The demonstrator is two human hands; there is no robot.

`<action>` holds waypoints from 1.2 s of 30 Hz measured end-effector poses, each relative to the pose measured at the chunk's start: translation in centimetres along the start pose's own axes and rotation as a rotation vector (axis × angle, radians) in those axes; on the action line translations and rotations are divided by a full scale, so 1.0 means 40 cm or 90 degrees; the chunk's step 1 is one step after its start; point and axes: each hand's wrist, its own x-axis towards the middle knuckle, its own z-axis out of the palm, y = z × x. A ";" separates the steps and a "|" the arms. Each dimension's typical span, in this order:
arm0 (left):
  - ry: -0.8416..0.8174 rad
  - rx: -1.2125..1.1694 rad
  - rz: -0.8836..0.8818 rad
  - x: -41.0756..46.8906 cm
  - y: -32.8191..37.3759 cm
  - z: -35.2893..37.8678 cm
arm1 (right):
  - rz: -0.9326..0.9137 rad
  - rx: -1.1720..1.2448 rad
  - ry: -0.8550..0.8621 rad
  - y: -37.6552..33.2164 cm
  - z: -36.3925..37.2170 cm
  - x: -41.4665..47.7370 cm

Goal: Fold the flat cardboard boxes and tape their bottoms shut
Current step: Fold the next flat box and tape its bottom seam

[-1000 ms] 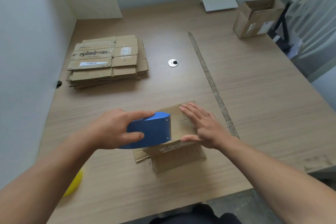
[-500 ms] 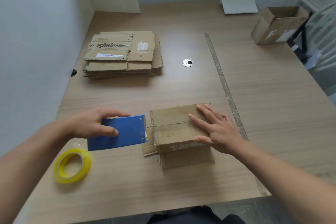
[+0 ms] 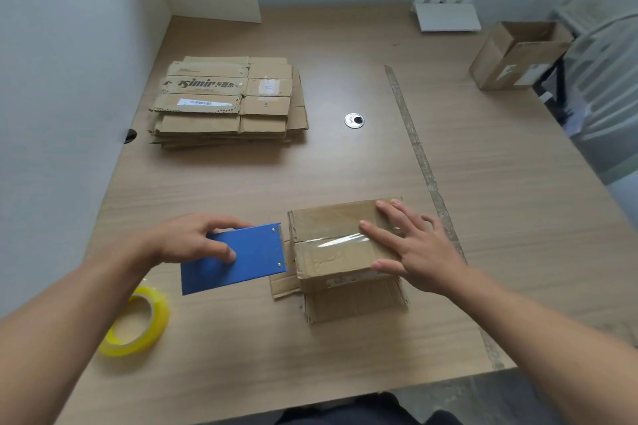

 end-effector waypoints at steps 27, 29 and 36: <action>0.087 -0.139 0.010 0.028 -0.024 0.165 | 0.041 0.087 0.058 -0.210 0.005 -0.019; 0.087 -0.129 0.010 0.026 -0.021 0.165 | 0.112 0.085 0.052 -0.165 0.014 -0.036; 0.097 -0.124 0.004 0.030 -0.009 0.168 | 0.234 0.072 0.059 -0.093 0.025 -0.085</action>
